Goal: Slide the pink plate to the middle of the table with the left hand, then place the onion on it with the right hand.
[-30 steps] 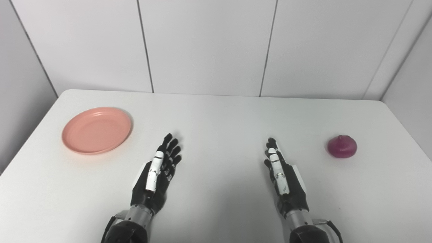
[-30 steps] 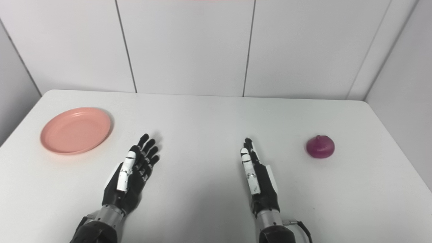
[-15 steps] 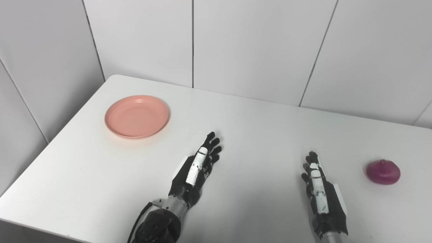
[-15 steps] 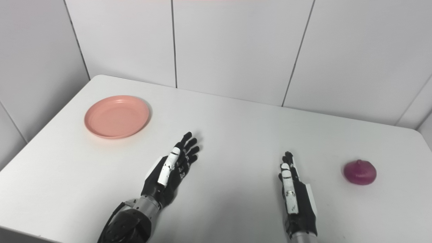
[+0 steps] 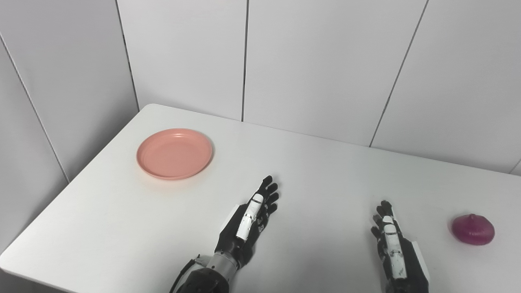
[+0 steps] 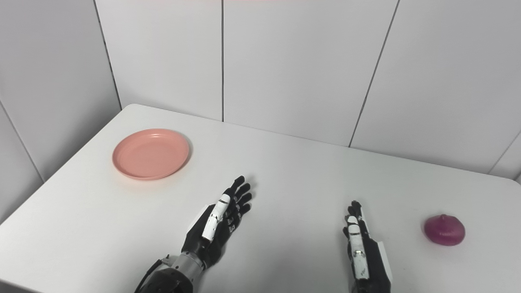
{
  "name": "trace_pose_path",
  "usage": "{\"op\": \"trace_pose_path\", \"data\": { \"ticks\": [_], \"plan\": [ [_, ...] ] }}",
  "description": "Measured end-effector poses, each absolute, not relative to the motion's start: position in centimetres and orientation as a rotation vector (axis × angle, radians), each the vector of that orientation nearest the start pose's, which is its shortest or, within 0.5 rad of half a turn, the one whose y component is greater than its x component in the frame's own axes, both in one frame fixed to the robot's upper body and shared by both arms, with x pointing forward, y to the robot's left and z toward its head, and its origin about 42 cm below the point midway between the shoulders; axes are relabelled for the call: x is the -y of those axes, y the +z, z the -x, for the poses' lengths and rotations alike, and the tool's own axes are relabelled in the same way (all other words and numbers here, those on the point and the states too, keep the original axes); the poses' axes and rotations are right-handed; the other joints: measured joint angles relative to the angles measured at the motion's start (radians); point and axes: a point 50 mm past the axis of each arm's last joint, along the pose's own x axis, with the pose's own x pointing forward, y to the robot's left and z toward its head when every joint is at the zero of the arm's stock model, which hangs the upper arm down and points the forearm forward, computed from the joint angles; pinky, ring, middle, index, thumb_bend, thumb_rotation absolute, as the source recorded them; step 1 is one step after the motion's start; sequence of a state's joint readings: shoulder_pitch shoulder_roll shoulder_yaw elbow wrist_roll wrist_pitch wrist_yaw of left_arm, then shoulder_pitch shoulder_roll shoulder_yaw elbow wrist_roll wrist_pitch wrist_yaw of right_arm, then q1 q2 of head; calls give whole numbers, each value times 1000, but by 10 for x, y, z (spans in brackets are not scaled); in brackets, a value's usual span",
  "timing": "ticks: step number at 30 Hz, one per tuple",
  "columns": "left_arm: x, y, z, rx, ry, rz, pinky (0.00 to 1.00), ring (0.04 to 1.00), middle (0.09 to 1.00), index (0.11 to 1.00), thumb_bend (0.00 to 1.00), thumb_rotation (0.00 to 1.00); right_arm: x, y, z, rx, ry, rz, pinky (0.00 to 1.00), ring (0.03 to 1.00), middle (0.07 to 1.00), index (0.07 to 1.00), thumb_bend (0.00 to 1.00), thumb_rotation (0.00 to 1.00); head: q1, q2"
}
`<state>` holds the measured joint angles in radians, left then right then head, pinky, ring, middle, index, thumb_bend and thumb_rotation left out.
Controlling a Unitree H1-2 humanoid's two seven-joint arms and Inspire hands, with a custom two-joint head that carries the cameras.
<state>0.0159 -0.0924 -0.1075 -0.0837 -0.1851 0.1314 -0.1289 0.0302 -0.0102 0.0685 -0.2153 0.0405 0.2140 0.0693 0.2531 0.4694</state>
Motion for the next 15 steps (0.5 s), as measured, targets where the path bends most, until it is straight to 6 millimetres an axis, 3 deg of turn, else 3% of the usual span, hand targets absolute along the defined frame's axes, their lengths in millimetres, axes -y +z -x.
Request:
{"op": "trace_pose_path", "data": {
  "ticks": [15],
  "plan": [
    [-146,111,-277,-42,-243,277,991,975,988,974,432,1000,190,133,-270,-22,137,-37,1000,1000,1000,1000,107,1000,5,6]
  ]
}}
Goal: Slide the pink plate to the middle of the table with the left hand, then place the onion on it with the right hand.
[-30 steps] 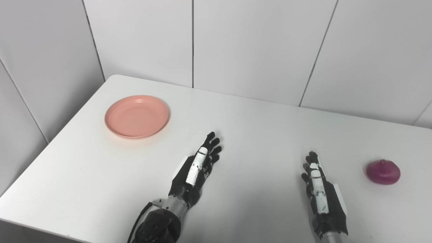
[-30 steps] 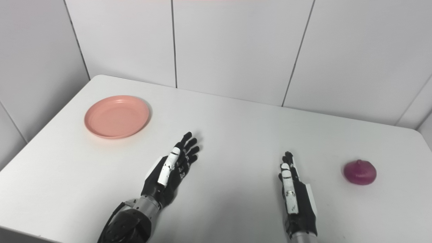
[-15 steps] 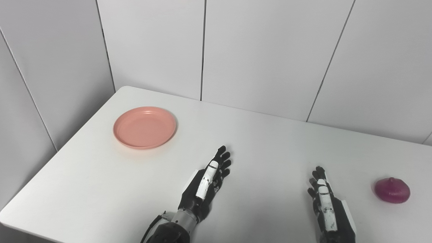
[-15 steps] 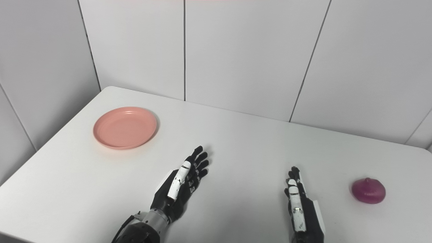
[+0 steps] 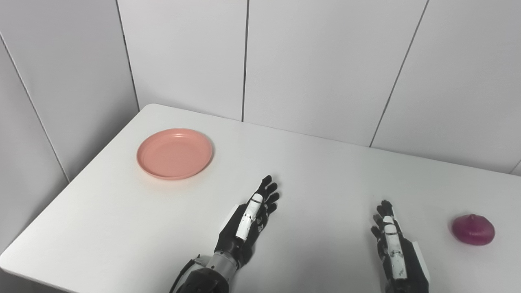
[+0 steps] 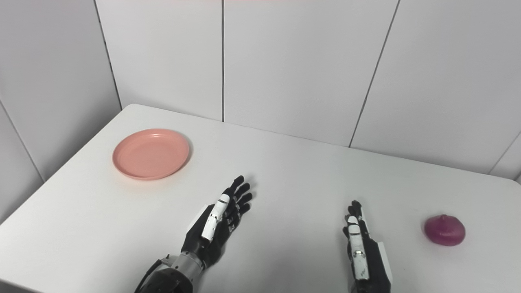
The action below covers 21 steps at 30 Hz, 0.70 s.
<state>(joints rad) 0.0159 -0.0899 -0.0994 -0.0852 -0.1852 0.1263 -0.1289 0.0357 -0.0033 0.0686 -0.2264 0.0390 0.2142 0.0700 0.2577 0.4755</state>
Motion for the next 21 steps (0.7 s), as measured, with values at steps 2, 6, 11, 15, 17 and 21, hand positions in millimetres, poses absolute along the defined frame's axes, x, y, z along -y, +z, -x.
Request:
{"op": "trace_pose_path", "data": {
  "ticks": [2,6,11,15,17,21],
  "plan": [
    [-148,112,-277,-40,-239,273,986,972,982,967,441,1000,189,133,-270,-22,137,-38,1000,1000,1000,1000,105,1000,2,-2],
    [-155,115,-279,-31,-227,264,972,957,967,947,466,999,189,133,-270,-22,137,-41,1000,1000,1000,1000,104,1000,11,-6],
    [-176,137,-289,46,-215,213,961,957,965,942,483,997,188,133,-270,-22,137,-42,1000,1000,1000,1000,99,1000,14,-9],
    [-191,161,-296,110,-203,175,962,957,966,943,447,1000,187,133,-270,-24,135,-46,1000,1000,1000,1000,104,1000,18,-11],
    [-193,168,-298,129,-202,172,959,955,965,941,439,1000,186,133,-270,-24,134,-50,1000,1000,1000,1000,109,1000,20,-11],
    [-202,181,-306,159,-193,153,982,964,974,957,440,1000,185,133,-270,-24,129,-57,1000,1000,1000,1000,104,1000,21,-14]
  ]
}}
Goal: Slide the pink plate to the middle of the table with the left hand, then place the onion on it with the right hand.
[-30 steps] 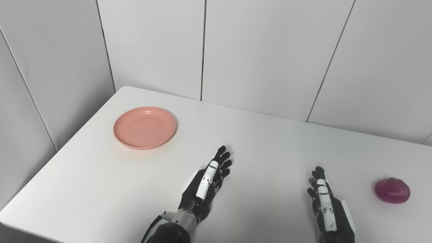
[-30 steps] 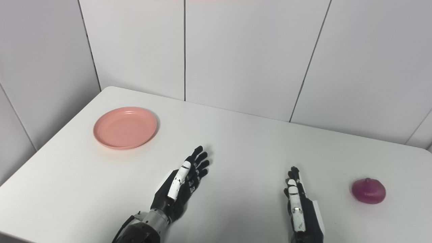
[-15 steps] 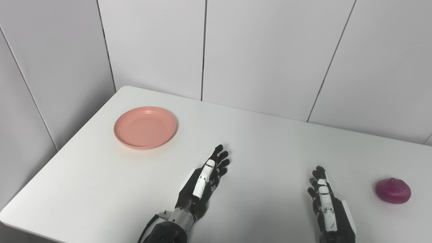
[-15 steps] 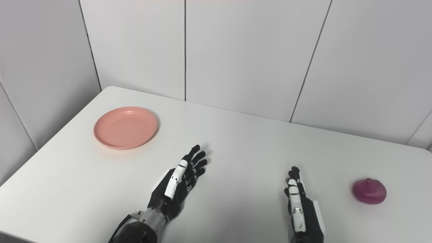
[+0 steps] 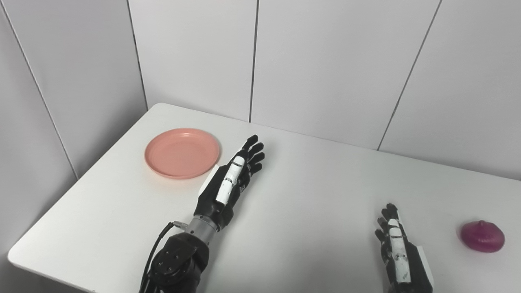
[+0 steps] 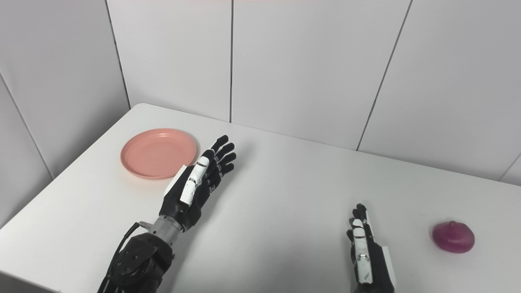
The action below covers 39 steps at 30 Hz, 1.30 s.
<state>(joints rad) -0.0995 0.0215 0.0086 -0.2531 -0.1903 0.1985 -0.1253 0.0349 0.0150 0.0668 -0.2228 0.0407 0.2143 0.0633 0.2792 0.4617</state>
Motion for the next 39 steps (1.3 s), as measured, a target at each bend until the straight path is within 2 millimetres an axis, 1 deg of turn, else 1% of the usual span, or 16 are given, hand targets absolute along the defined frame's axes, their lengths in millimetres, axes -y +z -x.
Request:
{"op": "trace_pose_path", "data": {
  "ticks": [2,5,7,10,13,15,17,19,21,23,25,28,32,39],
  "plan": [
    [-208,194,-311,190,-178,141,977,965,975,959,430,1000,185,133,-270,-25,129,-55,1000,1000,1000,1000,105,1000,2,-5],
    [-223,219,-322,264,-143,110,962,959,969,951,434,1000,185,131,-271,-31,128,-57,1000,1000,1000,1000,115,1000,5,-6],
    [-232,230,-330,298,-125,90,966,963,970,947,440,1000,185,131,-271,-31,128,-57,1000,1000,1000,1000,116,1000,6,-8],
    [-247,242,-339,329,-107,76,972,963,970,944,438,1000,185,131,-271,-32,126,-61,1000,1000,1000,1000,101,1000,9,-11],
    [-262,247,-352,328,-85,79,975,964,970,944,429,1000,185,129,-271,-37,125,-65,1000,1000,1000,1000,99,1000,9,-17],
    [-272,252,-360,331,-70,74,958,958,968,947,429,1000,184,127,-271,-44,125,-65,1000,1000,1000,1000,100,1000,12,-21],
    [-282,259,-370,336,-58,57,940,947,956,927,429,1000,185,127,-272,-45,125,-65,1000,1000,1000,1000,99,1000,12,-21],
    [-293,269,-381,348,-40,44,924,928,929,899,408,986,185,127,-272,-45,125,-65,1000,1000,1000,1000,93,1000,14,-23],
    [-303,279,-390,364,-12,46,926,924,920,898,392,999,185,127,-272,-45,124,-65,1000,1000,1000,1000,88,1000,15,-26],
    [-311,285,-397,365,0,34,918,926,925,905,376,1000,184,127,-272,-45,124,-66,1000,1000,1000,1000,83,1000,18,-28],
    [-315,288,-402,362,10,38,902,920,925,908,377,1000,185,127,-272,-45,124,-67,1000,1000,1000,1000,89,1000,18,-28],
    [-324,280,-411,317,35,38,900,919,926,915,378,1000,185,127,-272,-45,124,-74,1000,1000,1000,1000,83,1000,23,-32],
    [-344,270,-421,253,76,35,902,918,920,907,372,1000,185,127,-272,-46,123,-74,1000,1000,1000,1000,82,1000,26,-37],
    [-376,257,-429,185,143,25,884,903,900,874,358,1000,186,127,-272,-46,120,-78,1000,1000,1000,1000,77,1000,31,-46]
  ]
}}
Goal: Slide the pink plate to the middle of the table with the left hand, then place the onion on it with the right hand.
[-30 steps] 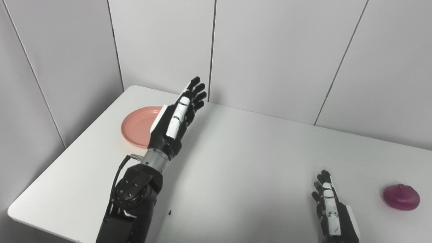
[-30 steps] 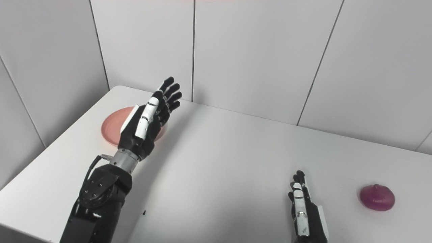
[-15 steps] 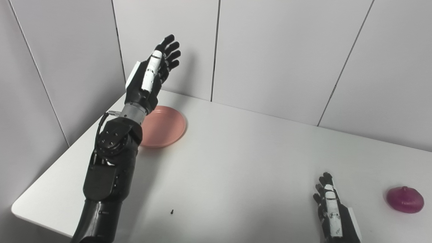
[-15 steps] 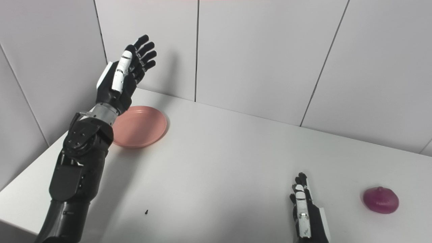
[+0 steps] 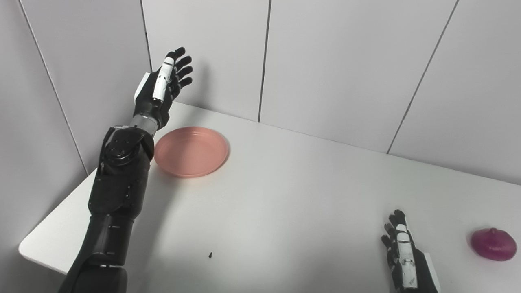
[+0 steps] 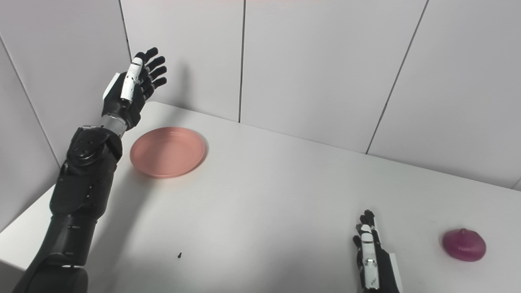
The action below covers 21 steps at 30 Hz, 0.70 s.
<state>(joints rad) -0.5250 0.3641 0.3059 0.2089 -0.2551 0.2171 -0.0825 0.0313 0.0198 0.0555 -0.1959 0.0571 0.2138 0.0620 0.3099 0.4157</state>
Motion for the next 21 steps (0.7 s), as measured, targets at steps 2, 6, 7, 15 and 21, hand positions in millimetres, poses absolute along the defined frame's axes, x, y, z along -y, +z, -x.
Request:
{"op": "trace_pose_path", "data": {
  "ticks": [2,6,7,15,21],
  "plan": [
    [-383,253,-431,166,165,39,886,905,900,874,356,1000,186,127,-272,-46,121,-79,1000,1000,1000,1000,76,1000,2,-3],
    [-392,246,-436,147,186,83,900,909,904,881,347,1000,186,127,-272,-46,121,-81,1000,1000,1000,1000,68,1000,3,-5],
    [-396,243,-437,139,192,97,901,908,904,881,345,1000,186,127,-272,-46,121,-82,1000,1000,1000,1000,64,1000,9,-8],
    [-418,234,-433,127,256,137,884,881,878,855,347,1000,188,127,-272,-46,126,-78,1000,1000,1000,1000,43,1000,11,-8],
    [-428,218,-433,77,299,169,885,879,871,849,353,1000,188,127,-271,-44,126,-78,1000,1000,1000,1000,30,1000,11,-9]
  ]
}}
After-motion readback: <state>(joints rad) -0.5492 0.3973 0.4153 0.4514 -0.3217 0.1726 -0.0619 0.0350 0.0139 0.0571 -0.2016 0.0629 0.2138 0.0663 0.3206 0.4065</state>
